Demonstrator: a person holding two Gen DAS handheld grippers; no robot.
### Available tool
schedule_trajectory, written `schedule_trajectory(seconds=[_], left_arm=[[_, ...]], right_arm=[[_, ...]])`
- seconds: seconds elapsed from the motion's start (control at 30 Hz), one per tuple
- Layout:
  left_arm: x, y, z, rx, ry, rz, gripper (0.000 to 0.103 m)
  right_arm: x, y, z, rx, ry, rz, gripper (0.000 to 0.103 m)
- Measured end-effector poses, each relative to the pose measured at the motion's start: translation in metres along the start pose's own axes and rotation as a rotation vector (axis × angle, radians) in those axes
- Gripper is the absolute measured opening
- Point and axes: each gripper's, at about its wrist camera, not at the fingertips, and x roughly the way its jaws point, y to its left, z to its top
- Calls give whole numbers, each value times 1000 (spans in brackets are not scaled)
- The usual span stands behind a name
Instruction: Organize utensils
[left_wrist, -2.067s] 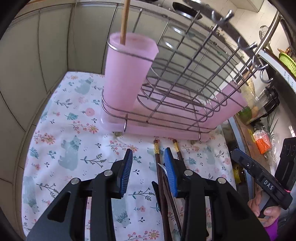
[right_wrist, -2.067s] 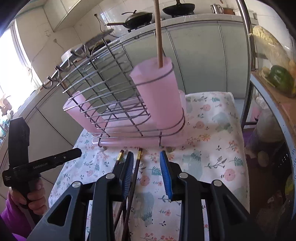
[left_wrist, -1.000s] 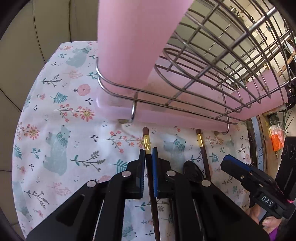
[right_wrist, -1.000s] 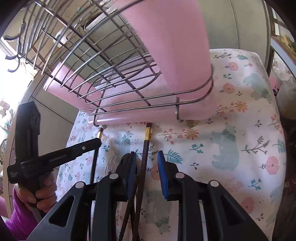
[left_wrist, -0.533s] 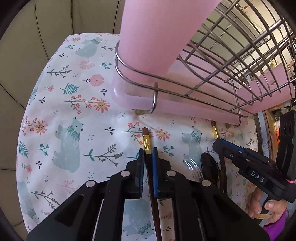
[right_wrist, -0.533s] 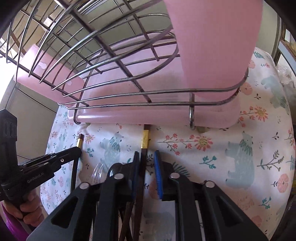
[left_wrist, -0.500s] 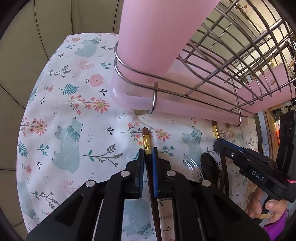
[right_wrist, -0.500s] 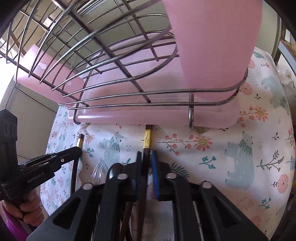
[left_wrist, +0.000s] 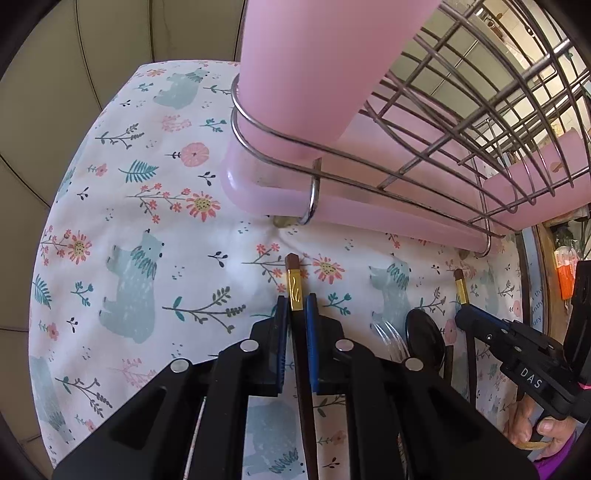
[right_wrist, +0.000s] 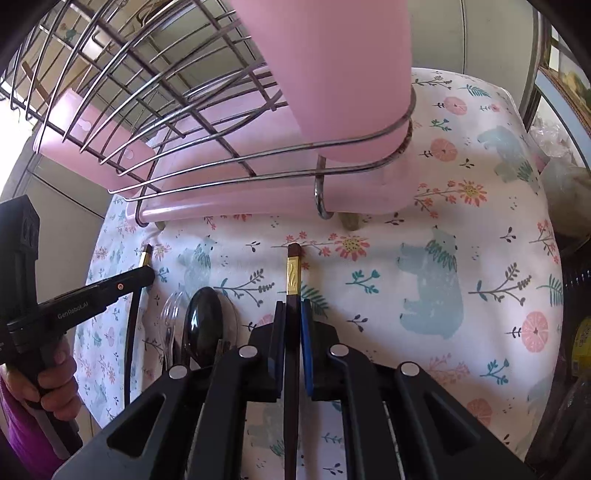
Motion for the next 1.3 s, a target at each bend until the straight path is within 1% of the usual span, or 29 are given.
schedule_trajectory(seconds=[0.2,0.37,0.6,0.67,0.83,0.93,1.1,1.3], left_arm=[[9,-5,-10,-18,-26,-5,9],[9,1,-17,-45,-38,-35,9],[6,8,-23,-55,-53,-52,9],[4,11,-26,-51,-64,-60,9],[-2,17,-37,-50,-79,-84,8],[-14,17,-44,-40,-109,-82,7],[-42,12,-52,-22,-188,-86,6],[-83,-4,-63,48,-308,-83,4]], right_arm=[[7,8,5,-30,30,-42,8],[14,13,11,-34,42,-56,8],[12,21,4,-53,-10,-80,7],[9,23,1,-50,-26,-72,7],[-15,26,-5,-65,-119,-48,7],[-35,26,-7,-68,-186,-28,7],[-70,23,-12,-73,-289,1,7],[-106,23,-14,-76,-382,25,7]])
